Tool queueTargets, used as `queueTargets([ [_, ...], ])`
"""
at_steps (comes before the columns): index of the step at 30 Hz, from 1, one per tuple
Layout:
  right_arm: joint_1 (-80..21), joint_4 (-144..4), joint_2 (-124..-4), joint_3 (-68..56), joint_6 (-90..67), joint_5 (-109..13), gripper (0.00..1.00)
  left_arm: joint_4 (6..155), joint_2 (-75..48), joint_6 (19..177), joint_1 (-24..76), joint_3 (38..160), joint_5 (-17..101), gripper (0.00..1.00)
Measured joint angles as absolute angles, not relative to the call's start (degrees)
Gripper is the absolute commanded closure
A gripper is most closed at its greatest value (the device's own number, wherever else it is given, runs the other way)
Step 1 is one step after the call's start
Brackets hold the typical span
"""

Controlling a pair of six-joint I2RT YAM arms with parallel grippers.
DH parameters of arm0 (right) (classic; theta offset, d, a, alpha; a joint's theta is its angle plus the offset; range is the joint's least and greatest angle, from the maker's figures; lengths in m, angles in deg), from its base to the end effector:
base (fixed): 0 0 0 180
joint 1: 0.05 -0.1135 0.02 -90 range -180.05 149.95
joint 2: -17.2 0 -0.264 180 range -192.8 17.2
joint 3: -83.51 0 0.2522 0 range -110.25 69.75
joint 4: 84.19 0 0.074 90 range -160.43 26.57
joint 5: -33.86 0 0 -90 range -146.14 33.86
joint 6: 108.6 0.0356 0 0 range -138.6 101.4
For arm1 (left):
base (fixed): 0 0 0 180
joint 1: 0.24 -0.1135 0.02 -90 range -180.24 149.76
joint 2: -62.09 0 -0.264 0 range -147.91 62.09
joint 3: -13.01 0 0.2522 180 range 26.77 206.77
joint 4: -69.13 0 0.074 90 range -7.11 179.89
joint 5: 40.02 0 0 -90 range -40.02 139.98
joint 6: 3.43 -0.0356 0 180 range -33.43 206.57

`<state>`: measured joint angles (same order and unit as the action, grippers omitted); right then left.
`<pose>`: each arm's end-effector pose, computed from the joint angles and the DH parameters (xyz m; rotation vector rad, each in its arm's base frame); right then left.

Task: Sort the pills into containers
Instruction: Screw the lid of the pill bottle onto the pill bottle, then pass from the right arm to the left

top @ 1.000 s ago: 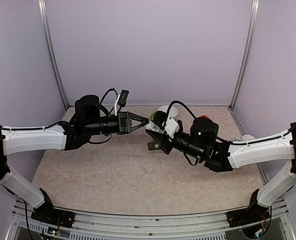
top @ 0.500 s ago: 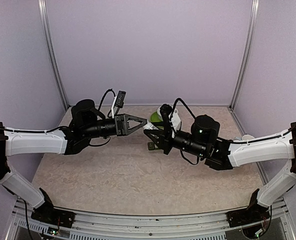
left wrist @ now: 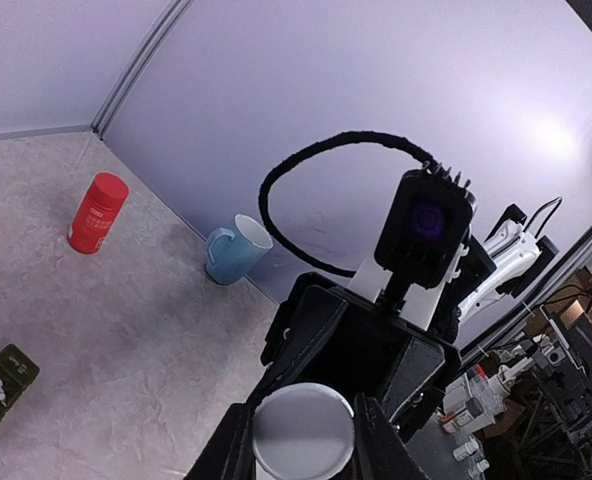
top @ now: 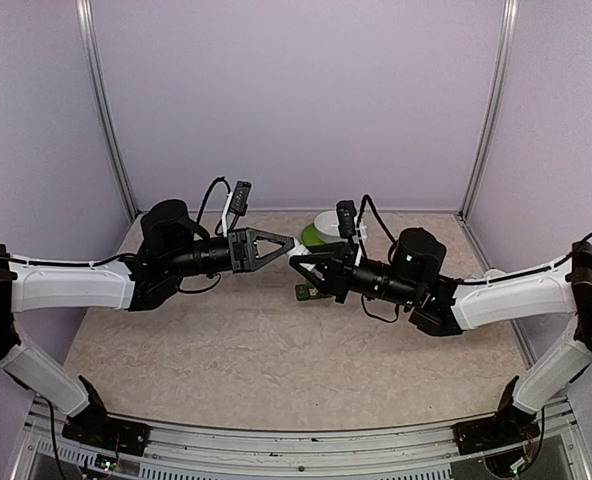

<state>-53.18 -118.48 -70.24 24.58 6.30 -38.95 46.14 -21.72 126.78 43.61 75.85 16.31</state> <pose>0.1940 0.2761 0.2677 -0.6491 1.4852 1.3012 0.2247 -0.2433 0.2894 0.5866 1.6823 -1.5612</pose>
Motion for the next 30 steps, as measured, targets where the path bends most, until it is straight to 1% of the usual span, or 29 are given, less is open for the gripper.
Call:
queueTargets([
  [1,-52.9,-119.7,-70.7,24.8,7.6,-37.9,0.77,46.1,-21.7,126.8,43.6,75.8,16.3,0.82],
  [3,-52.6,-121.6,-71.4,25.1,9.7,-36.3,0.78,46.1,-21.7,126.8,43.6,75.7,16.2,0.69],
  [5,-52.4,-122.7,-71.9,25.3,11.0,-35.2,0.78,46.1,-21.7,126.7,43.6,75.7,16.2,0.61],
  [6,-52.3,-123.1,-72.0,25.3,11.8,-34.9,0.78,46.0,-21.7,126.5,43.6,75.6,15.9,0.58],
  [10,-52.3,-123.5,-72.0,25.3,13.5,-33.5,0.78,45.8,-21.7,125.5,44.6,75.6,14.8,0.55],
  [17,-52.3,-123.5,-72.1,25.3,13.7,-33.2,0.78,45.3,-21.7,125.3,44.6,75.3,14.5,0.58],
  [19,-52.3,-123.5,-72.1,25.3,13.7,-33.2,0.78,45.0,-21.7,125.3,44.6,75.1,14.5,0.61],
  [24,-52.3,-123.9,-72.1,25.3,13.6,-32.9,0.78,44.7,-21.7,125.7,44.4,75.0,14.6,0.74],
  [28,-52.3,-124.1,-72.1,25.3,13.4,-32.8,0.78,44.4,-21.7,126.1,44.4,75.0,14.4,0.76],
  [30,-52.3,-124.2,-72.2,25.3,13.2,-32.8,0.73,44.3,-21.7,126.2,44.4,75.0,14.4,0.76],
])
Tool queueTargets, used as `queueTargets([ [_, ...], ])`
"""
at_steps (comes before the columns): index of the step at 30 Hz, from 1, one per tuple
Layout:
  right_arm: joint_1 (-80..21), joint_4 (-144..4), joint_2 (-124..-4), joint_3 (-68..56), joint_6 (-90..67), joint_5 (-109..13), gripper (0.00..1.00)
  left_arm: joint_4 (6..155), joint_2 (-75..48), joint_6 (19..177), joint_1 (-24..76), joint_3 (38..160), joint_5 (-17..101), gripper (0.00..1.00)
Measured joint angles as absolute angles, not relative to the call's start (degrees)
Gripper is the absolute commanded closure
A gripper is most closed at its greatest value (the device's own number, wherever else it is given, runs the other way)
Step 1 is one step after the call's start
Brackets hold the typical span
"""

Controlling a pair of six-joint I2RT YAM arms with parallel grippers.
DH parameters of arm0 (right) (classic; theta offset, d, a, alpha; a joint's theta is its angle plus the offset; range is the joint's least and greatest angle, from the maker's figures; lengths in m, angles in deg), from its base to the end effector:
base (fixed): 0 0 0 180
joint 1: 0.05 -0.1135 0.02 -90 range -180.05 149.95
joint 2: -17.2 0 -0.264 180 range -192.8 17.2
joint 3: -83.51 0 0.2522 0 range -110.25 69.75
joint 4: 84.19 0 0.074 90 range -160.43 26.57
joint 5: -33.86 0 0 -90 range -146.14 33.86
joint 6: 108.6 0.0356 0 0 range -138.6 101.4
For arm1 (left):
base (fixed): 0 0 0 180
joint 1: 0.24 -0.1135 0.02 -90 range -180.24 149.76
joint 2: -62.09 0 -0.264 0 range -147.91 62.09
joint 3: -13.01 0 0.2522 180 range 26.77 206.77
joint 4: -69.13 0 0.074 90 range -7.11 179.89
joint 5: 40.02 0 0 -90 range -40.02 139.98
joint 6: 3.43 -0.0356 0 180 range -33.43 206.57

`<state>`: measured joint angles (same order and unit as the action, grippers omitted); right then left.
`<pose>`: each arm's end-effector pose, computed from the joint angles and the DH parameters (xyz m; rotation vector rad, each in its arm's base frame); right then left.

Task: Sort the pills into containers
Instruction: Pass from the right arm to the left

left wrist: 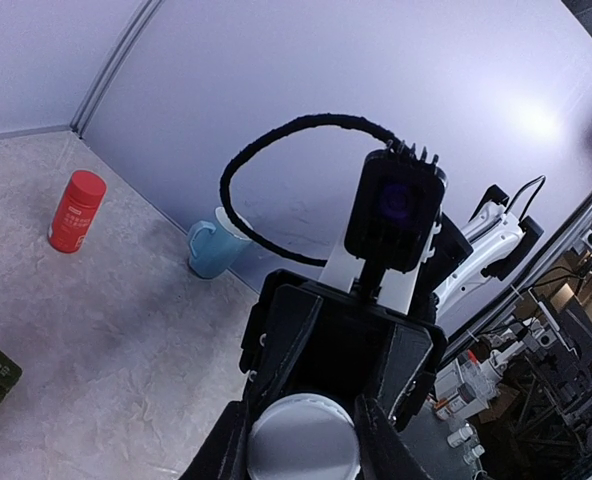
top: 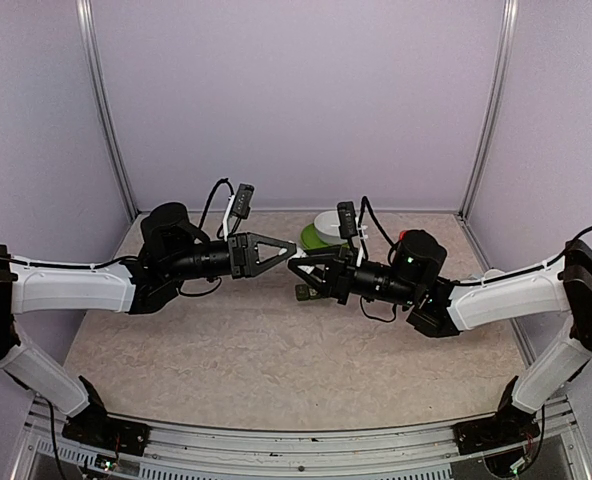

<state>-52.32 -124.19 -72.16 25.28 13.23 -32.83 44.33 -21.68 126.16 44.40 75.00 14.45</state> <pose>0.1959 0.2762 0.2636 -0.6486 1.4729 1.4638 0.2191 -0.2455 0.2878 0.6409 1.6536 -1.5871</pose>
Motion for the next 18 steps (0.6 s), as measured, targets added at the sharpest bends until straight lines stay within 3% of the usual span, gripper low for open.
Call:
queueTargets([
  [1,-52.3,-124.2,-72.2,25.3,13.2,-32.8,0.68,44.3,-21.7,126.2,44.4,75.0,14.4,0.76],
  [5,-52.3,-123.8,-72.2,25.3,12.4,-33.0,0.31,44.4,-21.7,126.1,44.2,74.8,14.6,0.75],
  [8,-52.0,-121.8,-72.2,25.3,11.6,-34.2,0.13,45.0,-20.8,125.9,43.4,74.4,15.4,0.74],
  [13,-50.2,-116.5,-70.7,26.5,8.6,-36.4,0.00,49.0,-17.7,124.3,40.1,74.1,19.9,0.72],
  [18,-47.8,-110.6,-65.8,28.0,5.5,-40.1,0.00,56.5,-16.6,120.8,37.6,74.1,27.4,0.72],
])
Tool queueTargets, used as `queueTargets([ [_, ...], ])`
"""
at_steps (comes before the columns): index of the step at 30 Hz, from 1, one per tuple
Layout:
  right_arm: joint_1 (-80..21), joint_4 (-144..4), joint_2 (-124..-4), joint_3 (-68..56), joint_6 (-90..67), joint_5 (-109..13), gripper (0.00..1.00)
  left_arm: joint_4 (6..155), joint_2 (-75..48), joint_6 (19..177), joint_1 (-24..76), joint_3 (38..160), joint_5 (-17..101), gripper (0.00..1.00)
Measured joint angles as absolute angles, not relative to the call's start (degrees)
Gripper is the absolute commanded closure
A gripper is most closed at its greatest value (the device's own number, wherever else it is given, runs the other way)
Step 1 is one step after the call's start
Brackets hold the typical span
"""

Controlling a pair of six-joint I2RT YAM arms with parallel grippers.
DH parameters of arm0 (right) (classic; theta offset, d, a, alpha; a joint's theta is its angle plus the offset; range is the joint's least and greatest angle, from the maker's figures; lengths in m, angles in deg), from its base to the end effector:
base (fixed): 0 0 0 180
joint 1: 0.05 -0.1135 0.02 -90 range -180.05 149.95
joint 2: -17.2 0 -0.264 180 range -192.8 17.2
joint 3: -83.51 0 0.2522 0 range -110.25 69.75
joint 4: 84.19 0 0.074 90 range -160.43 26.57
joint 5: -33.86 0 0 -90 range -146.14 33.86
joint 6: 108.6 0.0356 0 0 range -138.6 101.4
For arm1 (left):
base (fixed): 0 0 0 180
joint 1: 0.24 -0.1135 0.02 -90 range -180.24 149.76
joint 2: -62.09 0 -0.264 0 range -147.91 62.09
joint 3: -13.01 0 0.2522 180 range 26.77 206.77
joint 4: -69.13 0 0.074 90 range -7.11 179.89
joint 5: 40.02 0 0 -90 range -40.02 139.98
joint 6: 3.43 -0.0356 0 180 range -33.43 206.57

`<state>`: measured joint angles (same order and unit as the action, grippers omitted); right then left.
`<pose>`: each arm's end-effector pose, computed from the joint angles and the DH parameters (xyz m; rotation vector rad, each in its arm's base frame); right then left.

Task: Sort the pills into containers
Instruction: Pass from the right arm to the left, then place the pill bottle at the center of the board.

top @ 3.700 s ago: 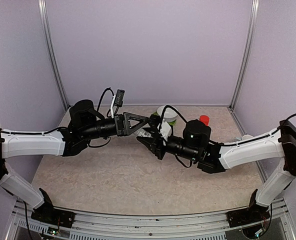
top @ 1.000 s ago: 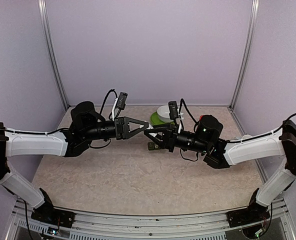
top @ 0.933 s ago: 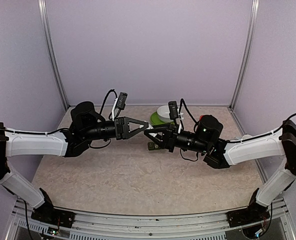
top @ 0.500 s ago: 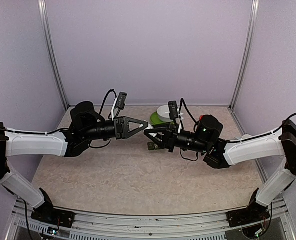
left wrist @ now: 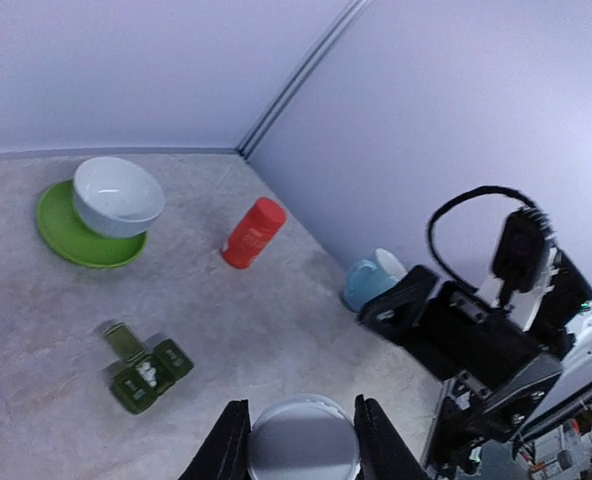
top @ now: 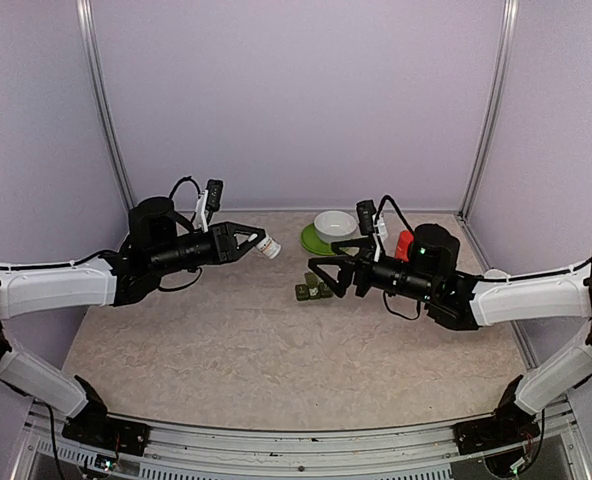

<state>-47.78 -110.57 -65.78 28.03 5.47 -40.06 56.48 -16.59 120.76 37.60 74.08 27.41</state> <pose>0.2077 0.2432 0.2570 -0.5815 1.6227 1.1772 0.2404 -0.2041 0.2868 0.3835 1.7748 -1.2513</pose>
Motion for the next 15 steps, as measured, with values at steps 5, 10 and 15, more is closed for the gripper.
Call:
queueTargets([
  [5,-46.9,-105.7,-60.2,28.9,1.7,-45.0,0.00,64.9,-16.8,117.3,35.1,74.1,36.4,0.71],
  [10,-46.7,-102.7,-55.4,31.5,-1.0,-49.0,0.00,69.0,-18.9,115.5,30.8,74.3,44.6,0.72],
  [15,-46.7,-101.0,-53.8,33.4,-1.9,-51.1,0.00,72.6,-25.1,114.0,28.7,78.3,51.1,0.71],
])
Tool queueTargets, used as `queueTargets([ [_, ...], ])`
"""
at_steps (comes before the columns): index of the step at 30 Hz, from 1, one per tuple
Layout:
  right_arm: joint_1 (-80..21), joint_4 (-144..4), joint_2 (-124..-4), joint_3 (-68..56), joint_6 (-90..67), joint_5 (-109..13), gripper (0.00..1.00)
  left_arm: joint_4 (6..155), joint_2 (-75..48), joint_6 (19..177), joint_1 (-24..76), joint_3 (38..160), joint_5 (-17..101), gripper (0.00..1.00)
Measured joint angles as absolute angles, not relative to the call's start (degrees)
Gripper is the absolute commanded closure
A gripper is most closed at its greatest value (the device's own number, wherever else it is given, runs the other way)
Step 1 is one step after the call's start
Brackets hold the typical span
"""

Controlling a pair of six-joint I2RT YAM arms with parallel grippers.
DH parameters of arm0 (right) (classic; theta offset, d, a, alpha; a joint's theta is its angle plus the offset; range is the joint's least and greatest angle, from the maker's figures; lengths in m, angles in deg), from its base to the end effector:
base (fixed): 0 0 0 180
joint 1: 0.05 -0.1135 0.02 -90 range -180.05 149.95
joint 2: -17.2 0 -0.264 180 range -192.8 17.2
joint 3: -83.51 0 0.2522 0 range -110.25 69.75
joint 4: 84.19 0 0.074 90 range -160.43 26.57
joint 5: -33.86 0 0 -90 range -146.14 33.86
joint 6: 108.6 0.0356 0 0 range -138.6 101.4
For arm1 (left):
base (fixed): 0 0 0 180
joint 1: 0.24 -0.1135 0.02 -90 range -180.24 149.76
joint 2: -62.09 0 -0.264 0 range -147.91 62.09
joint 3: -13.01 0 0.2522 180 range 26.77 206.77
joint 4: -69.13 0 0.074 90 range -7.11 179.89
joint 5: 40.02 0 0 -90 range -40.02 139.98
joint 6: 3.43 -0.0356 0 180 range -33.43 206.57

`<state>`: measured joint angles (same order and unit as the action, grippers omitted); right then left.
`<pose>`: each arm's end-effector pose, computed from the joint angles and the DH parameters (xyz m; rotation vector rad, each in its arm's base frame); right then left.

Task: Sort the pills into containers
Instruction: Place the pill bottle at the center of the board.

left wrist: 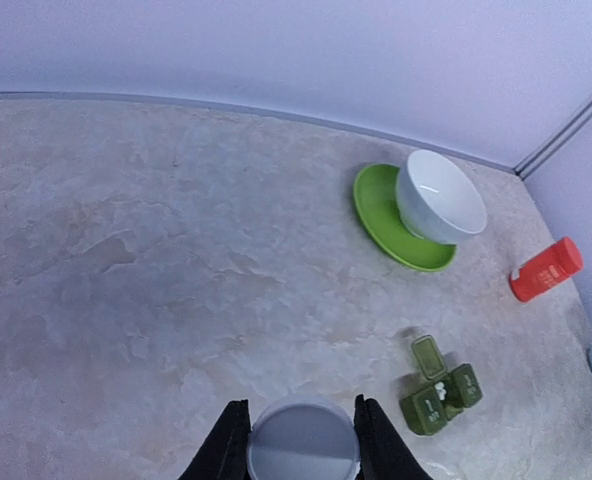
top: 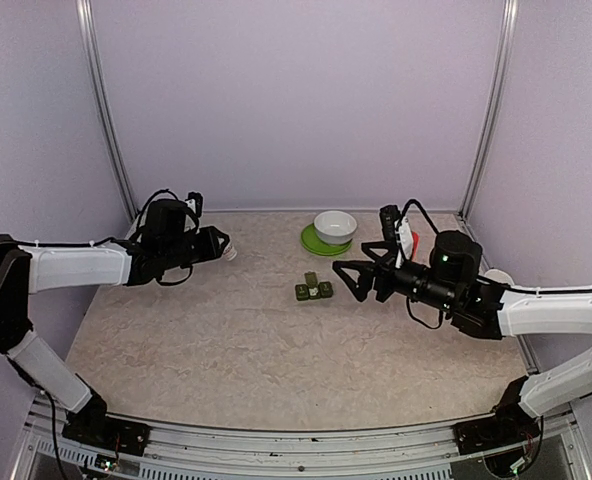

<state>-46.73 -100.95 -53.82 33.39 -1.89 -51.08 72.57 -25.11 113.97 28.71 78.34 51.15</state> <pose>0.1891 0.2051 0.2653 -0.5138 1.6458 0.9067 0.2981 -0.1640 0.2364 0.0146 2.0650 -0.5989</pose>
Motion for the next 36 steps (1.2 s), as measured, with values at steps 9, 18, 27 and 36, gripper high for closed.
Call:
queueTargets([
  [9,-46.7,-100.0,-50.9,36.7,-2.1,-52.5,0.00,76.3,-38.9,110.0,26.2,89.2,61.9,0.72],
  [18,-46.7,-99.8,-49.2,38.2,-1.9,-53.4,0.00,79.7,-47.7,105.1,24.4,95.4,67.5,0.72],
  [27,-46.7,-99.8,-50.1,38.3,-1.4,-53.5,0.00,80.3,-51.4,102.7,21.4,97.5,69.1,0.72],
  [36,-46.7,-99.8,-51.2,38.3,-1.2,-53.6,0.00,80.3,-53.5,102.6,20.4,97.6,68.8,0.71],
])
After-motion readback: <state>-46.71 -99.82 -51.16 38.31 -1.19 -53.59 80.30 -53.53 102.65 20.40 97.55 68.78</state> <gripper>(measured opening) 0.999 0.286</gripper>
